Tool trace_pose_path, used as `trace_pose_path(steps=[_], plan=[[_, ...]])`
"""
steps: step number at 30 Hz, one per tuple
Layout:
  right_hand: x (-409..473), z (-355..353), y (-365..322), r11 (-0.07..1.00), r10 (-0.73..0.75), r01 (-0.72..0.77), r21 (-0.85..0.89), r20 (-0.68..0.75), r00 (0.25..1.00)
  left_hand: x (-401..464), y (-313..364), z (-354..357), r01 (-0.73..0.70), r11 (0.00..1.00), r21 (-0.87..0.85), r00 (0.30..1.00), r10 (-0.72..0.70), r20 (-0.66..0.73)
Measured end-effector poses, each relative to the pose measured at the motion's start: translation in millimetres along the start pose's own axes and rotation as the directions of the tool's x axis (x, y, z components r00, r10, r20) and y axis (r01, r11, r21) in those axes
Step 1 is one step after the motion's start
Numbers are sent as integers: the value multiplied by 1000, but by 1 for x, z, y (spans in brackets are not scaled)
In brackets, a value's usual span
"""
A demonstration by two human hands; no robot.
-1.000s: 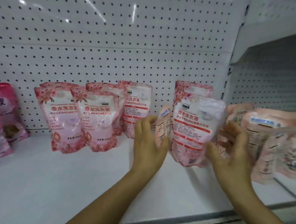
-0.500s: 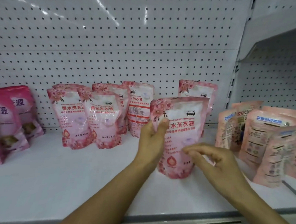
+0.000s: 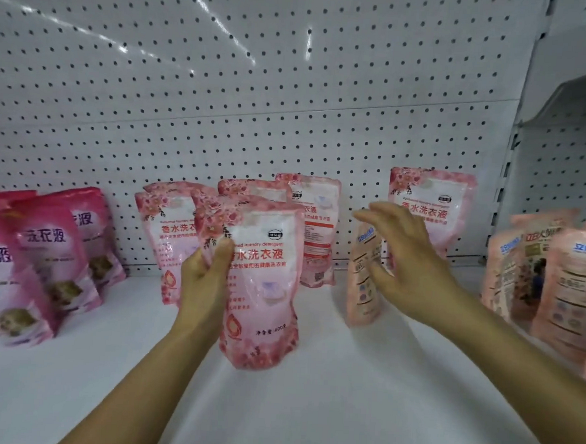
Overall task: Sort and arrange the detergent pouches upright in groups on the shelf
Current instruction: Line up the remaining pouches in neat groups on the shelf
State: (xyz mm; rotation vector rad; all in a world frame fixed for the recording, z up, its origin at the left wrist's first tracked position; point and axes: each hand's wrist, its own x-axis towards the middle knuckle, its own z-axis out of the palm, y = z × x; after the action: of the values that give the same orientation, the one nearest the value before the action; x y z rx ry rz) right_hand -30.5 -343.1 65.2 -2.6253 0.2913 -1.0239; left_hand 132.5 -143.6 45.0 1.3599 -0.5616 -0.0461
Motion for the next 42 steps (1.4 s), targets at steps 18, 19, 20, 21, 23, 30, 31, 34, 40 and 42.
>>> trace_pose_path(steps=[18,19,20,21,23,30,31,34,40,42], plan=[[30,4,-14,644,-168,221,-733,147,975,58,-29,57,-5,995,104,974,-19,228],[30,11,-20,715,-249,227,-661,62,966,59,-26,52,-79,988,136,966,42,256],[32,17,-25,770,-284,227,-597,-2,959,58,-21,47,-176,969,173,953,124,275],[36,20,-31,808,-291,221,-547,-45,956,58,-15,40,-289,932,218,933,223,283],[51,16,-45,876,-261,196,-441,-90,961,58,7,23,-544,754,370,839,483,250],[132,19,-49,991,41,-3,-134,286,957,125,44,-4,-613,141,777,785,222,579],[140,24,-44,994,56,-25,-106,298,953,132,42,-2,-591,148,793,803,194,563],[158,34,-34,981,65,-20,-192,229,971,145,36,3,-520,177,836,849,215,482],[162,47,-30,973,100,-53,-223,205,974,133,40,9,-445,192,875,885,242,397],[153,47,-38,961,81,-21,-277,209,975,129,40,11,-439,203,875,884,271,380]])
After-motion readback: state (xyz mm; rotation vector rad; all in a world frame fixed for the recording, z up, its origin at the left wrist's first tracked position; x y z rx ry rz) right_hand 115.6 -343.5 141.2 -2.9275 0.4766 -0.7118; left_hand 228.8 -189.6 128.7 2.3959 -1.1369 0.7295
